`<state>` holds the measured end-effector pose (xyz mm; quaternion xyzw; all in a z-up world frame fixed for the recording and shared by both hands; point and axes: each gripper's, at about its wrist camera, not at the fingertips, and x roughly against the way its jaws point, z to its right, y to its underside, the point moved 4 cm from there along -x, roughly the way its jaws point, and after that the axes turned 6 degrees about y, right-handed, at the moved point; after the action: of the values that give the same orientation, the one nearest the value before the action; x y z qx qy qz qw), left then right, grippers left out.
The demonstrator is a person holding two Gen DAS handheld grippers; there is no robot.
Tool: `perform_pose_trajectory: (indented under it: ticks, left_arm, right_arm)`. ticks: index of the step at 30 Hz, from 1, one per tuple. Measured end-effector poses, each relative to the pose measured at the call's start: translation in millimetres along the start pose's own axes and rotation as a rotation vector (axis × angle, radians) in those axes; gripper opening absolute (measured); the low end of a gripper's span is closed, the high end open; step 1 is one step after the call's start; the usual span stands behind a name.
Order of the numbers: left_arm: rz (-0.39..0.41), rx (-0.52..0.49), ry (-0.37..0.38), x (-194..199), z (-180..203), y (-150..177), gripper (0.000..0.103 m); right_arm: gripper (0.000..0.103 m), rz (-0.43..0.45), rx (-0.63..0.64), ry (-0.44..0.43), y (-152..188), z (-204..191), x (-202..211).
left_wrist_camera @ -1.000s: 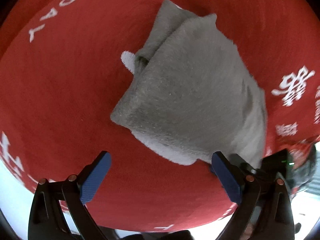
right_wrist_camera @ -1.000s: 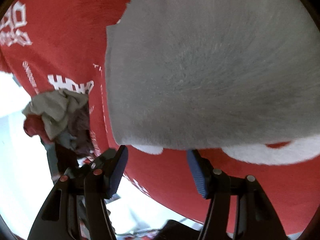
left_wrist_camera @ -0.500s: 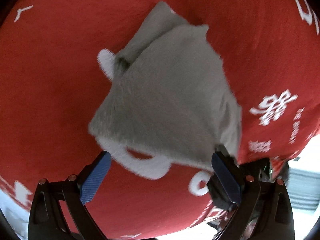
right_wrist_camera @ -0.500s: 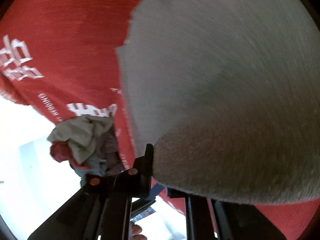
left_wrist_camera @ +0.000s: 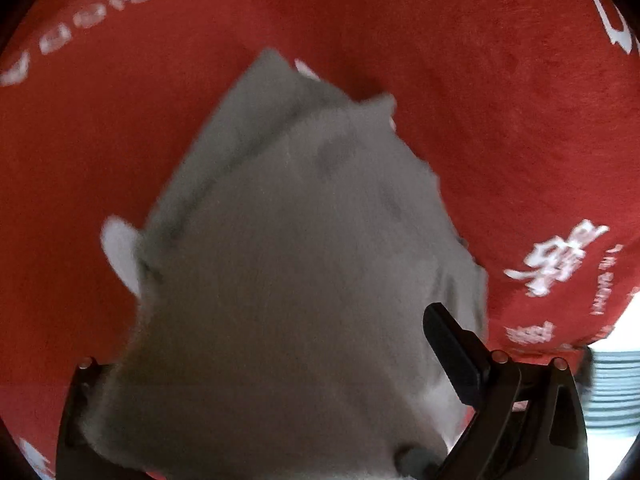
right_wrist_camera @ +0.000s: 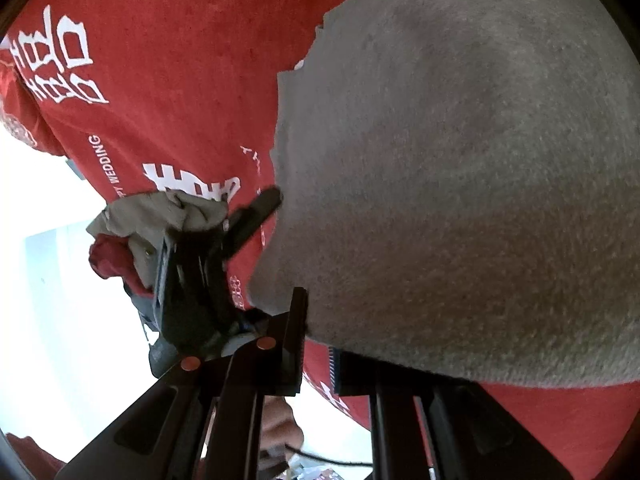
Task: Fold small clothes
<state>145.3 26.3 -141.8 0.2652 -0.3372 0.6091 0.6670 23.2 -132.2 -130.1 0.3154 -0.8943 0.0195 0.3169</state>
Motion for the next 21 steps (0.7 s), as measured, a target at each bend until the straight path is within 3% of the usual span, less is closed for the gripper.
perform_pose_trajectory:
  ticks: [3,5,8,14,15,17,19,21]
  left_arm:
    - [0.025,-0.055,-0.122,1.8,-3.0,-8.0,0.073]
    - [0.029,-0.11,-0.18,0.7,-0.3,-10.8,0.041]
    - [0.044,-0.209,-0.236,2.3,10.7,-10.3,0.024]
    - [0.135,-0.654,-0.463,1.1,62.9,16.7,0.021]
    - [0.147,-0.731,-0.49,-0.6,69.6,23.6,0.021]
    - [0.155,-0.816,-0.518,-0.9,74.5,30.9,0.021]
    - [0.16,-0.887,-0.541,-2.1,77.9,37.8,0.021]
    - [0.164,-0.927,-0.549,-2.6,78.6,41.2,0.021]
  right_arm:
    - [0.011,-0.015,0.014,0.014,1.4,0.8,-1.7]
    - [0.011,-0.029,0.023,0.024,2.7,1.8,-2.0]
    - [0.015,-0.067,0.05,0.068,4.7,2.1,0.7]
    - [0.02,-0.058,0.184,0.236,-12.5,-14.0,40.0]
    - [0.027,-0.049,0.208,0.259,-19.9,-19.7,46.7]
    - [0.069,-0.039,0.255,0.3,-42.3,-36.9,56.2]
    - [0.072,-0.048,0.322,0.309,-70.1,-61.0,55.6]
    - [0.073,-0.111,0.368,0.314,-91.4,-83.0,40.6]
